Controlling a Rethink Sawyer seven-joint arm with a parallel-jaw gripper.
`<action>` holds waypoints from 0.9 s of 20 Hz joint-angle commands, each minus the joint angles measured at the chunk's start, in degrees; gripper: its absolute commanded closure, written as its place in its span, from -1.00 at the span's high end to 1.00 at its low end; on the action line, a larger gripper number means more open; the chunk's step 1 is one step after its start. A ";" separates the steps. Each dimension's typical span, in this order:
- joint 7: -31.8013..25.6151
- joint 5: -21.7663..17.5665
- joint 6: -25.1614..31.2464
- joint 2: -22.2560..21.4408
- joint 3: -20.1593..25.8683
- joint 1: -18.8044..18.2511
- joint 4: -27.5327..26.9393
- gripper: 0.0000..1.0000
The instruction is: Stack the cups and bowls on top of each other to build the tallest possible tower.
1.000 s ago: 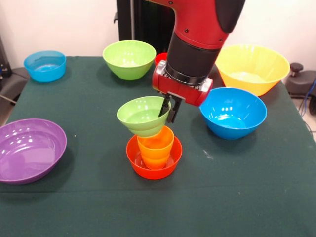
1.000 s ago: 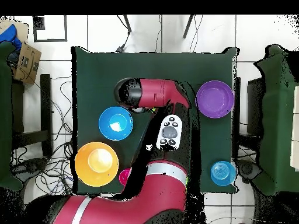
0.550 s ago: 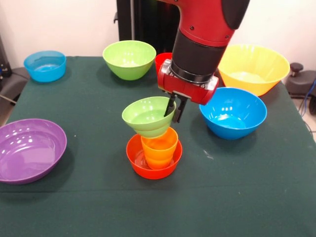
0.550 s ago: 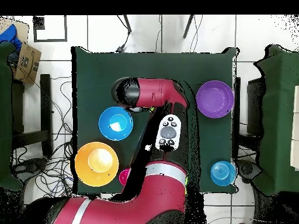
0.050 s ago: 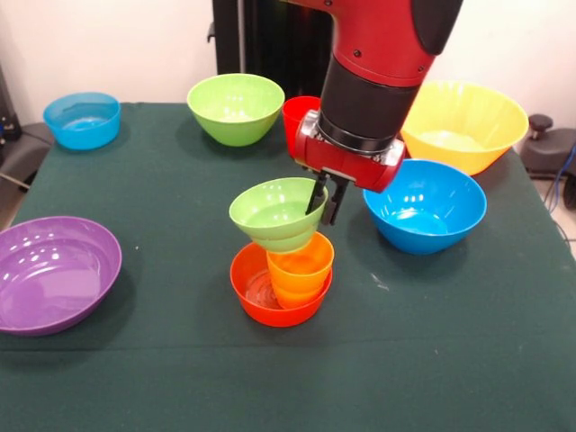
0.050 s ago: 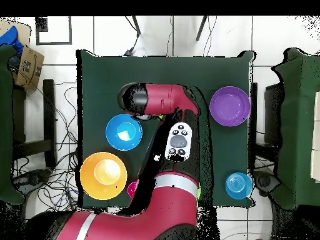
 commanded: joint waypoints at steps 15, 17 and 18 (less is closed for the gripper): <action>-4.33 -3.36 7.90 3.23 4.88 1.73 -3.40 -1.00; -5.66 -2.50 5.92 2.51 6.83 0.42 -2.16 -1.00; -5.59 -2.24 5.65 2.37 7.13 0.23 -2.07 -1.00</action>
